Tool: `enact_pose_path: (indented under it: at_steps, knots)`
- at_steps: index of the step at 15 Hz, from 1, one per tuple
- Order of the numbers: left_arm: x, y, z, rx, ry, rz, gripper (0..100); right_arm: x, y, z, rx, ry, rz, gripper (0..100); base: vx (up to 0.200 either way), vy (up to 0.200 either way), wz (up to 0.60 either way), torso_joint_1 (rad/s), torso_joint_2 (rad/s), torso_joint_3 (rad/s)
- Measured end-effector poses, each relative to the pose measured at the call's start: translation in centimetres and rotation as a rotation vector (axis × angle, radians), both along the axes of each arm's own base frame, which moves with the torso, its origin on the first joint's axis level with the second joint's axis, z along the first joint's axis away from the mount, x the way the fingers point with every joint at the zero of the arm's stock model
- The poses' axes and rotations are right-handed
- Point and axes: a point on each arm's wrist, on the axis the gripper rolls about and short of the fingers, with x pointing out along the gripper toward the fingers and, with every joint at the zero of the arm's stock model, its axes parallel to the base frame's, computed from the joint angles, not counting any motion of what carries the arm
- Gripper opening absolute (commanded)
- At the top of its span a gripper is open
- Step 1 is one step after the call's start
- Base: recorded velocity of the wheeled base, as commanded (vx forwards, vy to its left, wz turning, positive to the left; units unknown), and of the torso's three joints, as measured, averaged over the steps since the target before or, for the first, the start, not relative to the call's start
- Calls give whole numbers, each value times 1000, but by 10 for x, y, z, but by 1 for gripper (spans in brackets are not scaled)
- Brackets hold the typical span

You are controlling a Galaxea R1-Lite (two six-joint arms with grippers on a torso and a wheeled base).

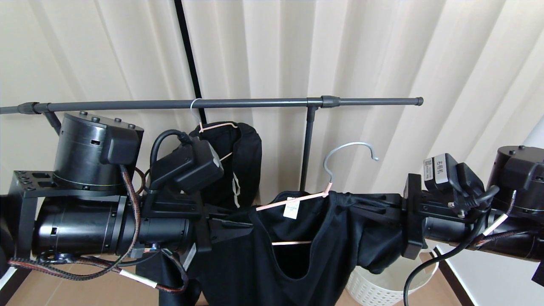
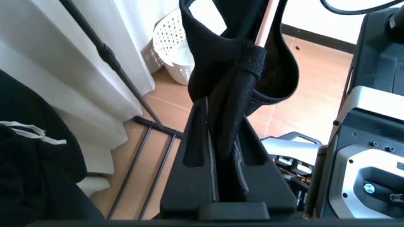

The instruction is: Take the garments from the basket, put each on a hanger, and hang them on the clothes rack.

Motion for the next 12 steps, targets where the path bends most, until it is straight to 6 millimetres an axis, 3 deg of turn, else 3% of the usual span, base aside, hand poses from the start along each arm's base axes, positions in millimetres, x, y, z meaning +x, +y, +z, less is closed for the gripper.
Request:
enact_pose_path:
  at_steps: [1,6,12]
  knots:
    - [-1,1,1,-4,-5,2,0,0,0,1,1,-4,-7,100,0,0,0,0,0,0]
    - [-9,9,2,-20,-41,34,0,3,-7,2,3,-10,-47,100,0,0,0,0,0,0]
    - [-29,36,-3,-55,-94,95,0,7,-19,8,10,-31,-99,100,0,0,0,0,0,0]
